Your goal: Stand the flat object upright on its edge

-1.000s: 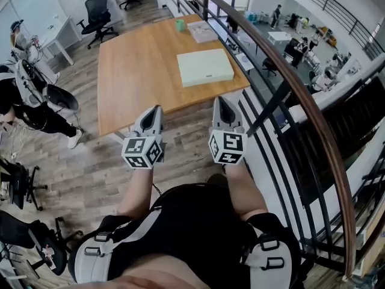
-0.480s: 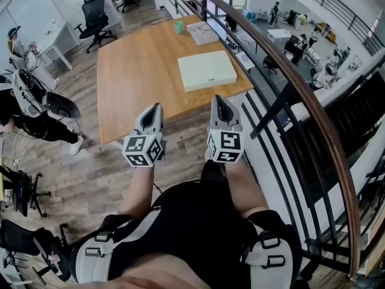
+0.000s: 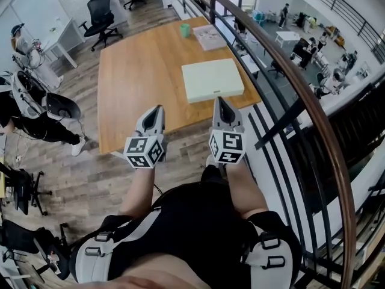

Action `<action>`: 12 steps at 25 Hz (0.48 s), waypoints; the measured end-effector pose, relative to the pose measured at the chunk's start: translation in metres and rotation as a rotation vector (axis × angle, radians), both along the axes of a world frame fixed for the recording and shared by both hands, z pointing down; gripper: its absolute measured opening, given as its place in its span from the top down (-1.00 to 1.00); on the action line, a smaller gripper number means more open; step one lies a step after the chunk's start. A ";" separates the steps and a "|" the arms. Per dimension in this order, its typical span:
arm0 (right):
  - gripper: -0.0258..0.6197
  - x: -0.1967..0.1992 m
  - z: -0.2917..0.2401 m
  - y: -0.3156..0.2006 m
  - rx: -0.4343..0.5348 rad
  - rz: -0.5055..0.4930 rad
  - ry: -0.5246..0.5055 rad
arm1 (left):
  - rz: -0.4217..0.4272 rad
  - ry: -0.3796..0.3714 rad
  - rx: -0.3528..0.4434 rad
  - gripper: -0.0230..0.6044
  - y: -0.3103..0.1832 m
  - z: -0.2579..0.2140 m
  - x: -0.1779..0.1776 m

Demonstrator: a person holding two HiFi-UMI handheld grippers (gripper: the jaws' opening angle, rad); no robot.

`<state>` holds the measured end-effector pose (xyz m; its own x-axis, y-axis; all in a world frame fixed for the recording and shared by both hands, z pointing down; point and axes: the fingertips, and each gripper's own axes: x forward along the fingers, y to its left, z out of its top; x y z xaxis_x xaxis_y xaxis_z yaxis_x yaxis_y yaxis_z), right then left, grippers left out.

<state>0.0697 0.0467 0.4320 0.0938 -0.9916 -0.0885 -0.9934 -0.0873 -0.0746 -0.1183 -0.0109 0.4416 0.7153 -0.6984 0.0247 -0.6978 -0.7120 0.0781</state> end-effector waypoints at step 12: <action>0.90 0.082 0.004 -0.112 -0.055 -0.034 -0.080 | -0.026 -0.024 -0.027 0.91 -0.112 -0.016 0.075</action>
<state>0.1521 -0.0658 0.4355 0.0650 -0.9975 -0.0274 -0.9869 -0.0602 -0.1497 -0.0433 -0.1231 0.4257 0.6957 -0.7158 0.0611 -0.7182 -0.6912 0.0802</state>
